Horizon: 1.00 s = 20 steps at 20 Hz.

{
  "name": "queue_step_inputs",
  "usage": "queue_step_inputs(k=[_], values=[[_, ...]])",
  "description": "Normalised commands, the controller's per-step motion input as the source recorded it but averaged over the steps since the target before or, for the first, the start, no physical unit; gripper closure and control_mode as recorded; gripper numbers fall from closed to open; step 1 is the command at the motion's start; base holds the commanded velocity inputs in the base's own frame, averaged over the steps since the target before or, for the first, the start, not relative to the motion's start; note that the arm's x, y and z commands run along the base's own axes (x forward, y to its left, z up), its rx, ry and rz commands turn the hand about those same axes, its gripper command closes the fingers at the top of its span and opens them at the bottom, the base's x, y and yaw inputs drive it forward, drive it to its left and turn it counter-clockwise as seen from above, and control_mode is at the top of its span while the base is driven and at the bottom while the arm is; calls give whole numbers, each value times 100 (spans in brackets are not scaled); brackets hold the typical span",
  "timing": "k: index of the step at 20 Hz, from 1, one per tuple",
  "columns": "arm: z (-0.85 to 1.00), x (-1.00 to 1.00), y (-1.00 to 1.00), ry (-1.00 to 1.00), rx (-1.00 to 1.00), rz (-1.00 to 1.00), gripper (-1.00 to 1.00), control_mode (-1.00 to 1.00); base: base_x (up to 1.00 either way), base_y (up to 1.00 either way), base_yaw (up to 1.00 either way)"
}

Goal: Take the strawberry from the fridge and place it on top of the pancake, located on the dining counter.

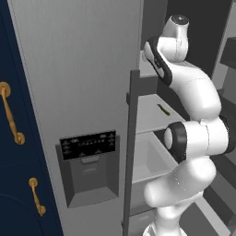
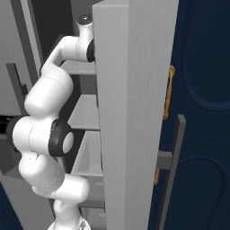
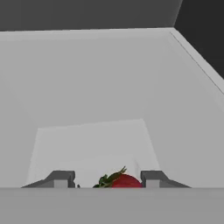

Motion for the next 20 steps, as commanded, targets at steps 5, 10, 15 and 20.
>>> queue_step_inputs(k=[5, 10, 15, 20], values=[[-28, -87, 0, -25, 2, -21, 100, -100, 0, 0, 0], [-5, -94, 0, -1, 11, -12, 100, -100, 0, 0, 0], [0, -100, 1, 26, 9, 0, 100, -100, 0, 0, 0], [-12, -100, 0, 32, 2, 0, 100, -100, 0, 0, 0]])
